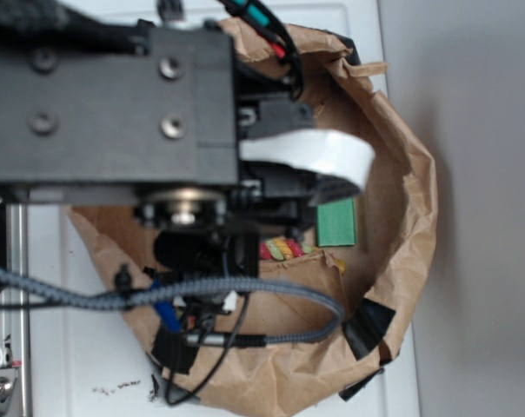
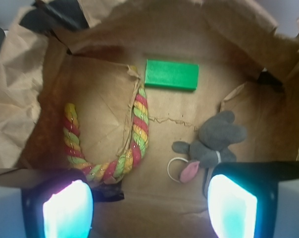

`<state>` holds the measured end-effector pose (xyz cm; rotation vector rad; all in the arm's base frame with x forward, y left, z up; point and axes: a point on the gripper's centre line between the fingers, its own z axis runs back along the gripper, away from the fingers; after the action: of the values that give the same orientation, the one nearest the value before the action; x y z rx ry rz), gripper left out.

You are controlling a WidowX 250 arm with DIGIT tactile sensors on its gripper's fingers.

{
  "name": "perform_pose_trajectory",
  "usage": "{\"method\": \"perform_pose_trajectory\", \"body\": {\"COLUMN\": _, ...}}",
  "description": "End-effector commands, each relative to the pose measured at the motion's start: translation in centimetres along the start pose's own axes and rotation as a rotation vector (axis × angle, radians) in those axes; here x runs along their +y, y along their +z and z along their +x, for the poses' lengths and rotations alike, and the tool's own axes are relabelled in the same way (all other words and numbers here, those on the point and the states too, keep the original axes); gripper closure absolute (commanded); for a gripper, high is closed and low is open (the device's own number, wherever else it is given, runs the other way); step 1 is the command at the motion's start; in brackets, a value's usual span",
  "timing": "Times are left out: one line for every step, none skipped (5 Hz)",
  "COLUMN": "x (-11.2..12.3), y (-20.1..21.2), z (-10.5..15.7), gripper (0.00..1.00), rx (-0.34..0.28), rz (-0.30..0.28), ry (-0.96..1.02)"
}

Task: Grab the gray animal.

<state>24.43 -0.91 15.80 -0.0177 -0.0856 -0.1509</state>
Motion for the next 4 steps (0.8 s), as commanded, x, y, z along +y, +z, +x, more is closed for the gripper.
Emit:
{"method": "perform_pose_trajectory", "body": {"x": 0.3, "y": 1.5, "z": 0.7, "gripper": 0.0, "rx": -0.057, "rz": 0.008, "ry": 0.008}}
{"method": "perform_pose_trajectory", "body": {"x": 3.9, "y": -2.7, "z": 2.7, "gripper": 0.0, "rx": -0.099, "rz": -0.002, "ry": 0.032}}
{"method": "perform_pose_trajectory", "body": {"x": 6.1, "y": -4.2, "z": 3.9, "gripper": 0.0, "rx": -0.103, "rz": -0.059, "ry": 0.027}}
{"method": "perform_pose_trajectory", "body": {"x": 7.6, "y": -5.9, "z": 3.5, "gripper": 0.0, "rx": -0.078, "rz": -0.038, "ry": 0.011}}
